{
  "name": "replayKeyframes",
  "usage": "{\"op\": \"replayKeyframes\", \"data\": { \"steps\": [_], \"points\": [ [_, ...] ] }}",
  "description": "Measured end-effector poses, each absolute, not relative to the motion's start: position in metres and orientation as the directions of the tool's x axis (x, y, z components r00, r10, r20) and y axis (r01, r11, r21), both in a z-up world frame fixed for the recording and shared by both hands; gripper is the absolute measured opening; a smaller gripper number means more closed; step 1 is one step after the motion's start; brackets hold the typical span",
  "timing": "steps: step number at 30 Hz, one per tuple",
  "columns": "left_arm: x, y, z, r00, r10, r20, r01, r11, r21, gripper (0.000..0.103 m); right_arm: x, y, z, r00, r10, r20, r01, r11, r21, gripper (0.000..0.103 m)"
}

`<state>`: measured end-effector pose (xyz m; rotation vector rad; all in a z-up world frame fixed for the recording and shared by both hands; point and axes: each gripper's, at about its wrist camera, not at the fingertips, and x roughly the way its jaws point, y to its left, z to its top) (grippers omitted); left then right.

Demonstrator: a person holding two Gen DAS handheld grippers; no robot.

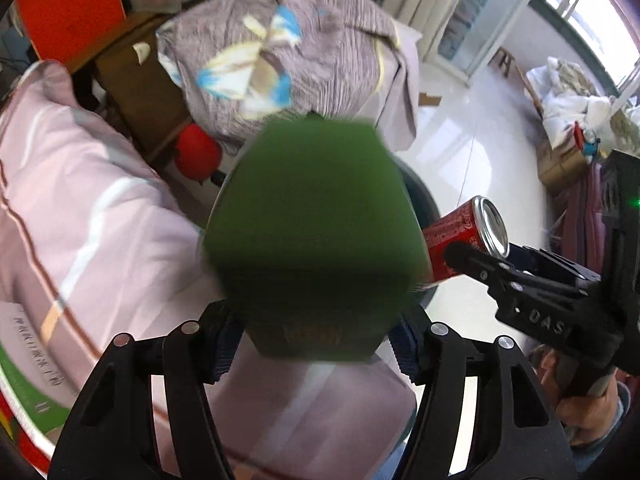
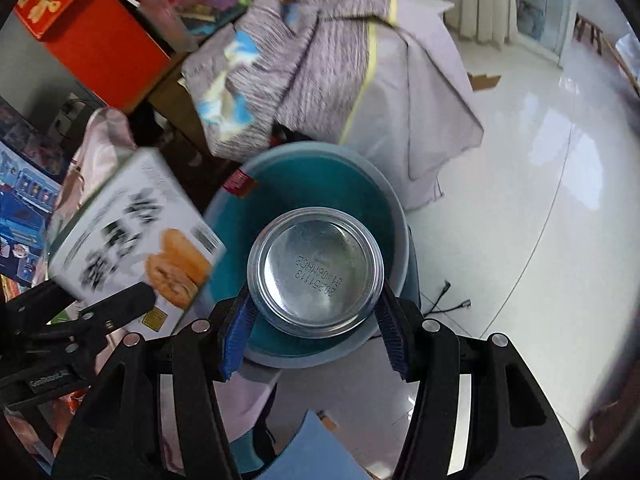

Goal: Collect trash
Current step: 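Carry both items over the teal bin while the left tool releases the green box, then open the right tool to drop the red can into the teal bin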

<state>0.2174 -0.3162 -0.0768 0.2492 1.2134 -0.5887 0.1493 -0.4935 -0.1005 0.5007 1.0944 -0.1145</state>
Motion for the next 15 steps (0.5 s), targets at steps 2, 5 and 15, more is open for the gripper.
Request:
{"op": "replayKeyframes", "data": {
  "steps": [2, 5, 15],
  "points": [
    [0.222, -0.32, -0.085, 0.209, -0.287, -0.935, 0.547, 0.827, -0.131, 0.065, 0.152, -0.496, -0.107, 0.452, 0.16, -0.877, 0.334, 0.882, 0.333, 0.054],
    [0.229, -0.32, -0.096, 0.198, -0.271, -0.942, 0.536, 0.834, -0.127, 0.065, 0.157, -0.496, -0.112, 0.436, 0.169, -0.884, 0.33, 0.884, 0.331, 0.054],
    [0.228, -0.299, -0.094, 0.196, -0.281, -0.939, 0.497, 0.855, -0.152, 0.067, 0.165, -0.492, -0.123, 0.373, 0.178, -0.91, 0.305, 0.903, 0.301, 0.054]
  ]
}}
